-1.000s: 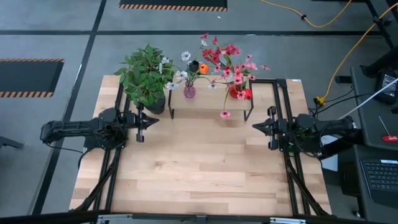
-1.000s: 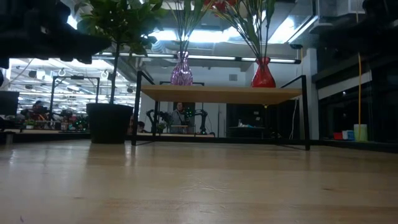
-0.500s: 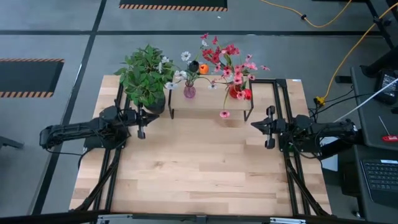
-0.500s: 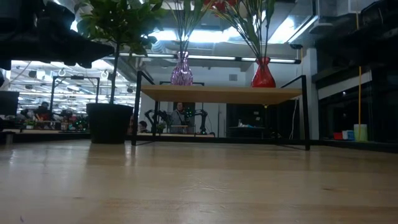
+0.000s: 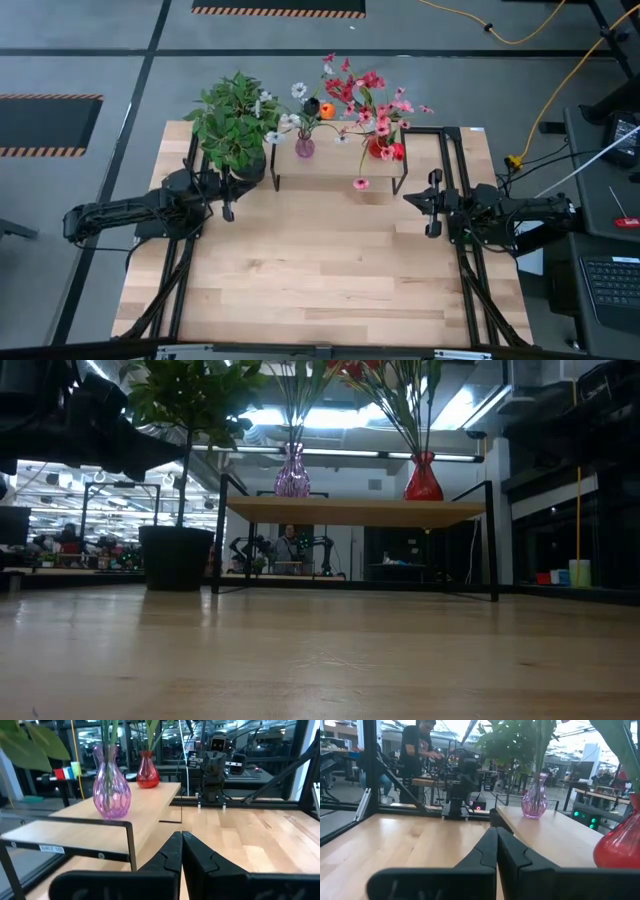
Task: Pick and place flowers into a vace then onto a shelf
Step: Return to Home Position
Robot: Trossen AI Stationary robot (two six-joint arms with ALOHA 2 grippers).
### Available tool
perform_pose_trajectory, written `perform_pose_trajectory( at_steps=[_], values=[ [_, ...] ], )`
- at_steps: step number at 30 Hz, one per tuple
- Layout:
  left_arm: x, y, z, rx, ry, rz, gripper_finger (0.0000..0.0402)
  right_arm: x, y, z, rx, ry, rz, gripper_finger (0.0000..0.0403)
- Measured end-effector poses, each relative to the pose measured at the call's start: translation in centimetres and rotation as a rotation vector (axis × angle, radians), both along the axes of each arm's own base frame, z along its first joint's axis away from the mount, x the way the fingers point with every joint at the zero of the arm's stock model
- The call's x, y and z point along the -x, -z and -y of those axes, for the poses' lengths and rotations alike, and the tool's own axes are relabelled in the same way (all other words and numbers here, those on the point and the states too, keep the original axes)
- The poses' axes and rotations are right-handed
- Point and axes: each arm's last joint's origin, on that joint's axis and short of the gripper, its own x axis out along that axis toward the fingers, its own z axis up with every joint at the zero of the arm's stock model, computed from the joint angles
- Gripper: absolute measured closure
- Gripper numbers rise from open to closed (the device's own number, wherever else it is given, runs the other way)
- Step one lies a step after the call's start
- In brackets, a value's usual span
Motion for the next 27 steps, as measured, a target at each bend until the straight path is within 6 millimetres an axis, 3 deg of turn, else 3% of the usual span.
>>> perform_pose_trajectory(
  at_steps=[27],
  values=[
    [0.00,0.05,0.00,0.055,0.000,0.008,0.0398,0.00,0.01,0.00,-0.058,-0.007,0.006,0.0399]
  ],
)
